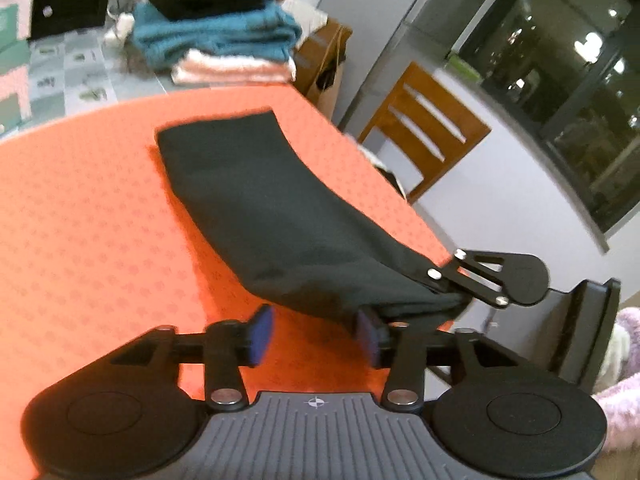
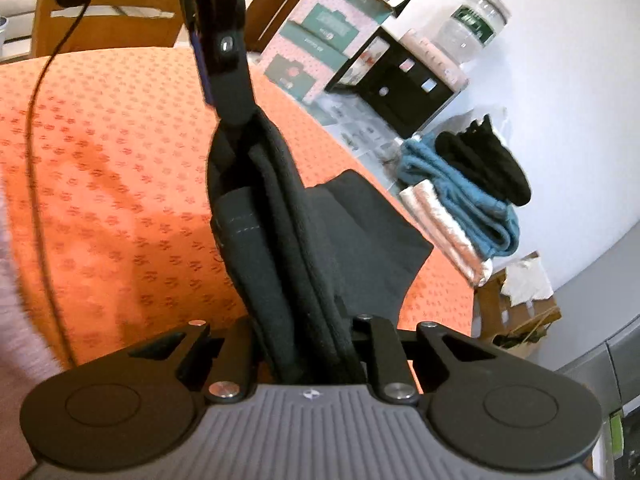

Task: Fold clothes
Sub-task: 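Lift the strip end with both tools and fold it over the strip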

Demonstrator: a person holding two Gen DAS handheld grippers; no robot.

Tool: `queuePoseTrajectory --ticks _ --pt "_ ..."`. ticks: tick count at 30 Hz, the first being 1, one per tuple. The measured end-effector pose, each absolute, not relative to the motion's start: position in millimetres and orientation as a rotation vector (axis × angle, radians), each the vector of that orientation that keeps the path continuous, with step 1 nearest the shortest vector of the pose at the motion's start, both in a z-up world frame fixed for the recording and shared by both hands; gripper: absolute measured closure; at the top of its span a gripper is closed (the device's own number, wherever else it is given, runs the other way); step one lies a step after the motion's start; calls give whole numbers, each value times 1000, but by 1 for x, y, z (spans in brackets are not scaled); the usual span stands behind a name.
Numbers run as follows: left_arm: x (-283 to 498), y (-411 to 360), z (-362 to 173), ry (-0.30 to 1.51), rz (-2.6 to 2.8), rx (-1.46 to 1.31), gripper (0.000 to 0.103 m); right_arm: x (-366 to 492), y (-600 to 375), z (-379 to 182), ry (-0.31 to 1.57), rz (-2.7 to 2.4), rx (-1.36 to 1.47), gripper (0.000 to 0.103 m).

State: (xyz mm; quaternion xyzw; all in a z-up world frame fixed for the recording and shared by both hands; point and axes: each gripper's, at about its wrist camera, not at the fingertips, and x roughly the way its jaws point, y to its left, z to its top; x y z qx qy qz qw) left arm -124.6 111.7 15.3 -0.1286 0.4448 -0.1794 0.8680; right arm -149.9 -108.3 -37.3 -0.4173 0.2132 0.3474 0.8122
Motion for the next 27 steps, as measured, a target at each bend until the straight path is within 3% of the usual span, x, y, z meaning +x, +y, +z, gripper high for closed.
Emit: queuePoseTrajectory --ticks 5,10,19,27 --pt "-130 146 12 926 -292 -291 47 -161 -107 -15 572 785 -925 84" --pt "-132 165 10 908 -200 -321 47 -140 -94 8 569 795 -960 84" --pt "-129 144 12 845 -118 -310 46 -41 -74 38 558 900 -1044 84" --pt "-97 109 8 818 -67 -265 45 62 -48 23 668 1066 -1015 83"
